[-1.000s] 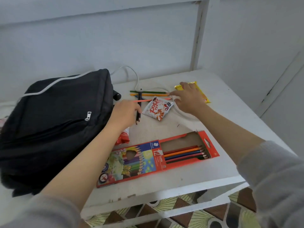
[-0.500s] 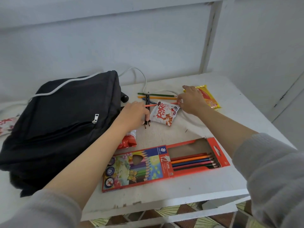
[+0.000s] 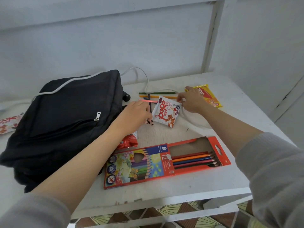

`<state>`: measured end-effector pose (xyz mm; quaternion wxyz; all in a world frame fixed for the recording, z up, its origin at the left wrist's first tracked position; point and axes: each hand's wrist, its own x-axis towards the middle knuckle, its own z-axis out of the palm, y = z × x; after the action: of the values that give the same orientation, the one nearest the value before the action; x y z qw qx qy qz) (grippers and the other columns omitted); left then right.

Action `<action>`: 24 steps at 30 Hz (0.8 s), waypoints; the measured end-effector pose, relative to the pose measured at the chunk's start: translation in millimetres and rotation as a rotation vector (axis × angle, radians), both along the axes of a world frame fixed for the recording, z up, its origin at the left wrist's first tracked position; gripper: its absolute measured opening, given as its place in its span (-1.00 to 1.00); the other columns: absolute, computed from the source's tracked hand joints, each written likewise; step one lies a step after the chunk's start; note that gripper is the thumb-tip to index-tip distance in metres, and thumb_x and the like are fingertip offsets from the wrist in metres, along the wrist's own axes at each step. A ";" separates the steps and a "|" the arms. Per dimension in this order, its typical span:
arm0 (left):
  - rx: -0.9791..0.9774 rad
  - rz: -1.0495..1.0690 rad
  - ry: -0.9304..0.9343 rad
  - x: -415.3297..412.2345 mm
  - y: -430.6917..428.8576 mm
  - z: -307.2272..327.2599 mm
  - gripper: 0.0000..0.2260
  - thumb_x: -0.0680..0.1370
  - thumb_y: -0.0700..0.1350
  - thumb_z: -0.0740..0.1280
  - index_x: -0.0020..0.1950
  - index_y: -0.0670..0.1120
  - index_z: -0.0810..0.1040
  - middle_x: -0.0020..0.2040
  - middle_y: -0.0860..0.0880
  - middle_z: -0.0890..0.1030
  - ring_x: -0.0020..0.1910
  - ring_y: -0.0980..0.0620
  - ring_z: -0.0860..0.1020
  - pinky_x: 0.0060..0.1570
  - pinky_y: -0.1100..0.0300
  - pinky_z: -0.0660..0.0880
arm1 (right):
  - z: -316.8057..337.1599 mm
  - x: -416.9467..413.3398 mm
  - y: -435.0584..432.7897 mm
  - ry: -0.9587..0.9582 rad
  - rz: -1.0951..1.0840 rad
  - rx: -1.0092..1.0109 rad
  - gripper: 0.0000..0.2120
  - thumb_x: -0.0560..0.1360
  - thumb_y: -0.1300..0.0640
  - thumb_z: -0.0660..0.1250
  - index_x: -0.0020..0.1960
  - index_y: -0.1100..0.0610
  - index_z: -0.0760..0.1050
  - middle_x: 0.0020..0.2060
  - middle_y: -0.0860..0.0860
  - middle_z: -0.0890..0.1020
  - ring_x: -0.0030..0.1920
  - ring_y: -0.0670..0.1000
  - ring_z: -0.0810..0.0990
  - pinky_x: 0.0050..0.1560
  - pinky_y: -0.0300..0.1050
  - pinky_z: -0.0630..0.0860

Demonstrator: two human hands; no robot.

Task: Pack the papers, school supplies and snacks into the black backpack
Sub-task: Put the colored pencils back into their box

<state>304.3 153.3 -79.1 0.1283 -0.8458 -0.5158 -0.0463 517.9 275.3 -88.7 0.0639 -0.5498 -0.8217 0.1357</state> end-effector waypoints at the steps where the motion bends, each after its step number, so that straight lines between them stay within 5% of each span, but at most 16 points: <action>1: 0.036 -0.013 -0.047 -0.5 -0.5 -0.6 -0.86 0.39 -0.25 0.46 -0.11 -0.06 0.64 -0.10 -0.07 0.56 -0.07 -0.08 0.50 -0.11 0.08 0.40 | -1.7 0.9 0.6 0.042 0.000 -0.011 -0.85 0.58 0.13 0.18 0.00 -0.11 0.45 0.47 0.17 0.19 0.49 0.21 0.05 0.45 0.21 0.04; 5: 0.186 -0.048 -0.254 3.4 -7.1 7.8 -0.91 0.48 -0.24 0.35 -0.05 -0.13 0.60 -0.10 -0.06 0.61 -0.09 -0.07 0.53 -0.08 0.08 0.45 | 1.9 2.2 -0.9 0.268 -0.037 -0.064 -0.89 0.59 0.10 0.18 0.01 -0.02 0.47 0.40 0.19 0.30 0.43 0.20 0.19 0.38 0.12 0.18; 8: 0.283 -0.041 -0.427 8.6 -14.3 17.8 -0.84 0.55 -0.19 0.21 -0.01 -0.17 0.58 -0.07 -0.06 0.61 -0.06 -0.02 0.52 -0.01 0.18 0.41 | 11.8 3.0 -3.1 0.520 -0.039 -0.066 -0.92 0.58 0.14 0.21 -0.04 0.01 0.46 0.18 0.16 0.46 0.20 0.13 0.39 0.21 0.00 0.33; 15: 0.373 -0.029 -0.936 38.1 -29.9 45.8 -0.88 0.56 -0.27 0.26 0.07 -0.21 0.54 -0.07 0.04 0.60 -0.04 0.23 0.54 -0.01 0.38 0.47 | 46.2 19.3 -23.1 1.055 -0.036 -0.184 -0.78 0.56 0.30 0.21 -0.19 0.05 0.45 -0.27 0.07 0.60 -0.26 -0.04 0.50 -0.10 -0.14 0.44; 20: 0.328 -0.060 -1.449 69.2 -48.8 61.8 -0.84 0.56 -0.32 0.25 0.03 -0.08 0.47 -0.16 0.16 0.64 -0.08 0.13 0.62 -0.11 0.19 0.57 | 52.7 48.4 -66.3 1.554 -0.104 -0.391 -0.84 0.54 0.31 0.24 -0.17 0.16 0.52 -0.28 0.01 0.59 -0.29 -0.06 0.54 -0.05 -0.18 0.49; 24: 0.236 -0.055 -1.607 82.9 -64.1 61.2 -0.84 0.55 -0.33 0.26 0.00 -0.08 0.48 -0.18 0.10 0.66 -0.15 0.10 0.63 -0.20 0.24 0.56 | 39.8 78.6 -103.0 1.793 -0.246 -0.423 -0.87 0.55 0.25 0.23 -0.08 0.14 0.55 -0.30 -0.06 0.64 -0.26 -0.11 0.59 -0.04 -0.20 0.54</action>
<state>387.2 89.2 -17.9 -0.1941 -0.5476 -0.4212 -0.6965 596.5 172.4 -48.9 0.5875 -0.3230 -0.3593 0.6492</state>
